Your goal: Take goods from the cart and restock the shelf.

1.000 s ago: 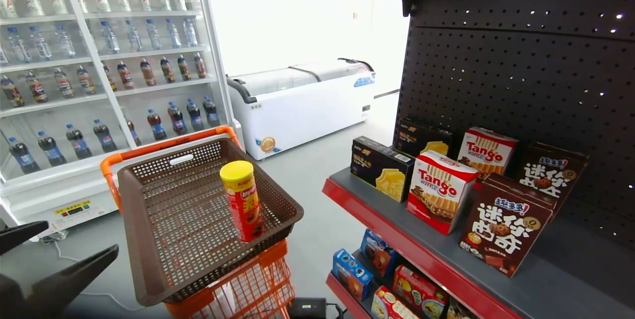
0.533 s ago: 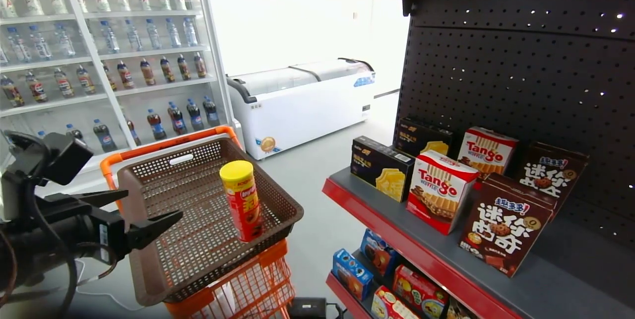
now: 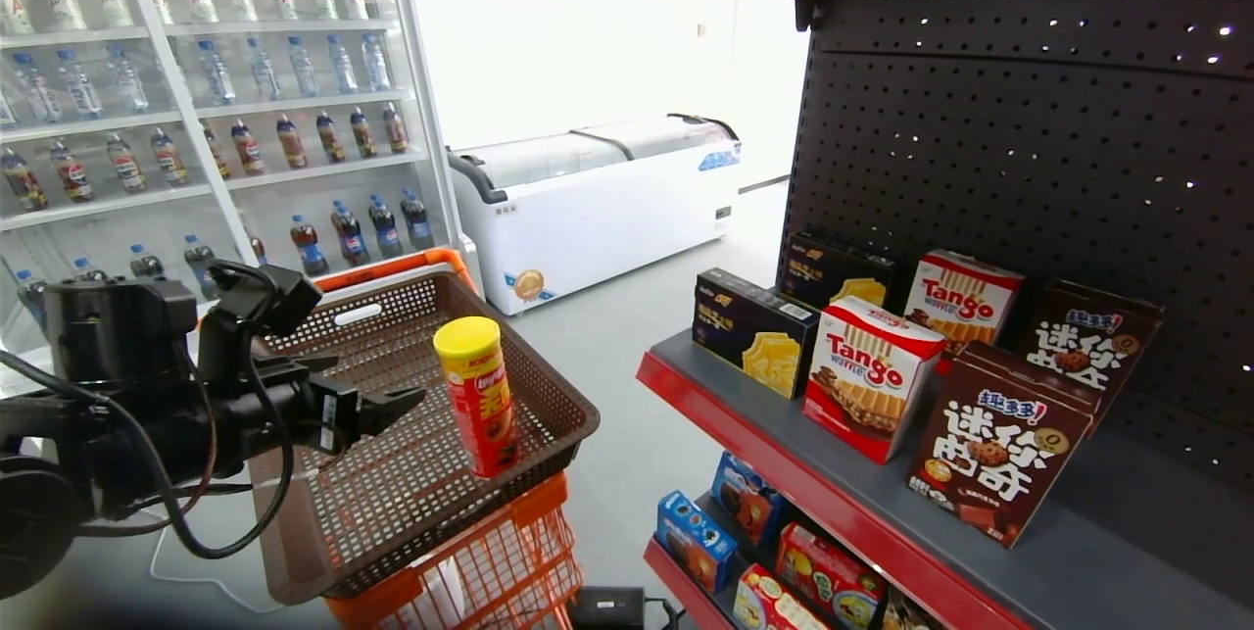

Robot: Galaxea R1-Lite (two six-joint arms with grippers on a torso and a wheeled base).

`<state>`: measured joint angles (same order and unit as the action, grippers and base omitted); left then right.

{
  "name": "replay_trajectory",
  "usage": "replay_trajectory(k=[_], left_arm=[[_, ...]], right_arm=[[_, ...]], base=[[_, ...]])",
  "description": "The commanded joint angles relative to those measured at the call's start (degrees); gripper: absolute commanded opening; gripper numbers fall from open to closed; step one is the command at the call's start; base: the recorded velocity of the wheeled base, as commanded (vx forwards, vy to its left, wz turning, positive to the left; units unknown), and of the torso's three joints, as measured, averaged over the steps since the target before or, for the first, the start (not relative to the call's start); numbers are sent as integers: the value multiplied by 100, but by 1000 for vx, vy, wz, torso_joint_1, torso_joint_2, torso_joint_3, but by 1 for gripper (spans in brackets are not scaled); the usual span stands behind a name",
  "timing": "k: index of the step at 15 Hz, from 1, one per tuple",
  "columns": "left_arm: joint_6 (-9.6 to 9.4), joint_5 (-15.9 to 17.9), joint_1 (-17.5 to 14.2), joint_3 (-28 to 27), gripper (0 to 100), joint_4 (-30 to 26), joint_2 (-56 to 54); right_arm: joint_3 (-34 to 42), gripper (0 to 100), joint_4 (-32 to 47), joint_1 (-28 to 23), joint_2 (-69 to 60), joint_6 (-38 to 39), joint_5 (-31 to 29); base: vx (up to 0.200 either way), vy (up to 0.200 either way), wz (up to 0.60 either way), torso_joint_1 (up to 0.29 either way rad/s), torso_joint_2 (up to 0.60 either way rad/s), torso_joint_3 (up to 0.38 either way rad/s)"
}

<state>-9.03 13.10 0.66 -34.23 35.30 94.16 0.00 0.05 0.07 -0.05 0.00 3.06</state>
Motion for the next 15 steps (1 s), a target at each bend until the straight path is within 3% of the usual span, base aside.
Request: replay_trajectory(k=[1, 9, 15], left_arm=[[7, -1, 22, -180, 100, 328, 762], [-20, -10, 286, -892, 100, 1110, 2115], [-11, -18, 409, -1024, 100, 1813, 2871]], right_arm=[[0, 100, 4, 1, 5, 0, 2], [0, 100, -5, 1, 5, 0, 2], [0, 100, 4, 1, 5, 0, 2]], base=[[0, 0, 0, 0, 0, 0], [0, 0, 0, 0, 0, 0], [0, 0, 0, 0, 0, 0]])
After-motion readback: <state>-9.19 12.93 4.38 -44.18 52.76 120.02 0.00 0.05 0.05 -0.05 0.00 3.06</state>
